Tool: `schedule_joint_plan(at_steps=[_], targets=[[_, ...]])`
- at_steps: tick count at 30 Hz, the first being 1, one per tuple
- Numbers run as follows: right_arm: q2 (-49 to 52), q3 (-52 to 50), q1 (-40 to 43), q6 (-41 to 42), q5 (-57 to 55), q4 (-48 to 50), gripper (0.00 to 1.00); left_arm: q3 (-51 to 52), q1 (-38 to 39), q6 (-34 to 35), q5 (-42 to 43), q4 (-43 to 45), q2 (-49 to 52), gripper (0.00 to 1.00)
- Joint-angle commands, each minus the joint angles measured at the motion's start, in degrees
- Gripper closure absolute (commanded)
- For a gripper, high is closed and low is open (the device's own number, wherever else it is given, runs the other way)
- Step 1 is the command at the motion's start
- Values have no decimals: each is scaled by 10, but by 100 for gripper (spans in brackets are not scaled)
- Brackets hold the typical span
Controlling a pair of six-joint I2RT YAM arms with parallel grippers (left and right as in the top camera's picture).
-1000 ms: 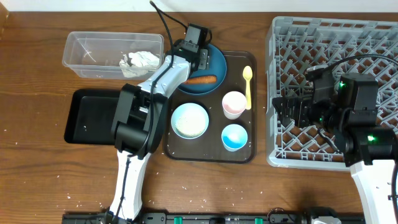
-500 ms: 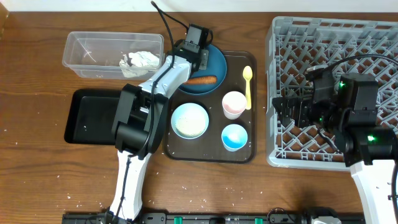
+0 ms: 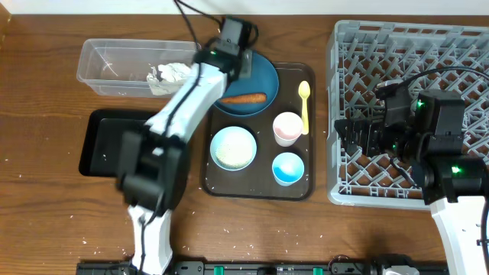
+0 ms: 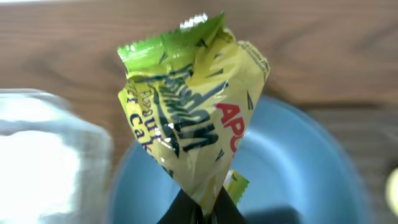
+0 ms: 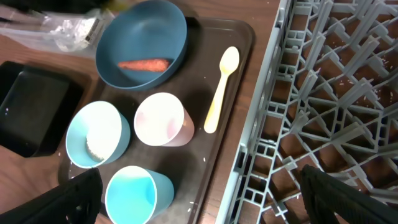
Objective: Sort waste into correct bins and load items into the dishwasher rack
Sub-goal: 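Carry the wrapper with the left gripper and release it into the clear bin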
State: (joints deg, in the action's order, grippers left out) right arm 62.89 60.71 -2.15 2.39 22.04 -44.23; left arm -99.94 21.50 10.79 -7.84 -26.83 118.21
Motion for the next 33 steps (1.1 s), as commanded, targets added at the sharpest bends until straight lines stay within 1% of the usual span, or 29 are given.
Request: schedule_joint_plan(at_steps=[1,4,7,13,16,17,18,19,20,21,23,24,27,29,33], targets=[[0,10,-5,1,-2,1,1,-5,-7,11,-28,-25,-64,94],[0,10,-5,2,-2,1,1,-5,-22,11,-70,-57,-80,94],[0,10,-5,1,-2,2,1,-4,-49,24,-102,-84,-72,94],[0,10,-5,2,-2,3,1,2,-124,93,-102,-105,-30,94],[0,10,-5,1,-2,3,1,2,-155,101,-71,-105,-11,93],[0,10,-5,2,-2,3,1,2,-159,101,-62,-105,-9,90],[0,10,-5,1,-2,3,1,2,-162,101,-53,-107,-9,83],[0,10,-5,2,-2,4,1,2,-165,98,-47,-108,-9,69],[0,10,-5,2,-2,5,1,2,-165,96,-48,-106,-10,51],[0,10,-5,2,-2,6,1,2,-165,92,-48,-103,-10,44],[0,10,-5,2,-2,7,1,0,-164,92,-48,-103,-10,37],[0,10,-5,1,-2,7,1,0,-163,92,-46,-103,-10,34],[0,10,-5,2,-2,7,1,-1,-162,75,-30,-105,-11,30],[0,10,-5,2,-2,7,1,-1,-158,48,4,-107,-14,30],[0,10,-5,1,-2,7,2,-2,-135,-40,82,-106,-40,30]])
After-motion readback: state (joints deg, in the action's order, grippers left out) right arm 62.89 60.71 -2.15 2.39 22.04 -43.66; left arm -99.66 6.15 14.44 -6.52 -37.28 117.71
